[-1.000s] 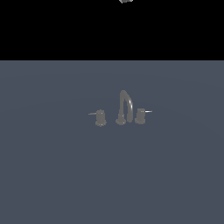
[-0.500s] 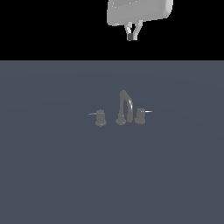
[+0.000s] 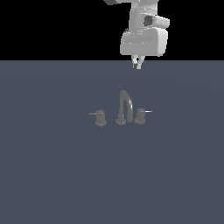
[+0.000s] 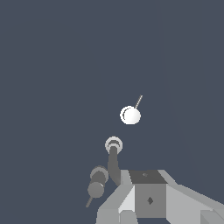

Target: Turn on the faucet by rotating a designated handle.

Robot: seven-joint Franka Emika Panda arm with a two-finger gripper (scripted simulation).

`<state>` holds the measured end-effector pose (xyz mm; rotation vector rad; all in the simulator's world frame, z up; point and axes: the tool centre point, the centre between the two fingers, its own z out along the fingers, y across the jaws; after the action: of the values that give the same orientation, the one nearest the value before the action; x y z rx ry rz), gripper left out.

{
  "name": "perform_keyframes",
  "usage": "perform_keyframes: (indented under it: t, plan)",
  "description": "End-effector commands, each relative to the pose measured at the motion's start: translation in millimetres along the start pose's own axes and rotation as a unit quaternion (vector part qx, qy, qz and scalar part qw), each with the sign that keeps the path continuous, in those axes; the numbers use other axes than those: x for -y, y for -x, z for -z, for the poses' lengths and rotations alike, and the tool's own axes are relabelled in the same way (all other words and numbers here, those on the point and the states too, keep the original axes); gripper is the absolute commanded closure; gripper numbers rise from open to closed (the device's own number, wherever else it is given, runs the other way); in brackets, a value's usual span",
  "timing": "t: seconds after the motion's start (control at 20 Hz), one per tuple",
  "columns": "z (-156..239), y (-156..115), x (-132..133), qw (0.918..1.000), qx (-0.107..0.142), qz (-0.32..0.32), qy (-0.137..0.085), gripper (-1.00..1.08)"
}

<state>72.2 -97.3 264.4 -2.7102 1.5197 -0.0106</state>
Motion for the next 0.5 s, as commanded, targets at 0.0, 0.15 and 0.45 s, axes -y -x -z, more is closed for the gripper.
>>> perform_keyframes:
  t: [0.0,0.15,0.45]
  plan:
    - [-24.8,-13.6,3.4,0.9995,0.0,-0.032,0.002,1.08]
    - [-55.3,-28.9,5.7,0.9976,-0.001,-0.069,0.004,1.08]
    - [-117.2,-55.5,5.0,0.99,-0.004,-0.141,0.008,1.08]
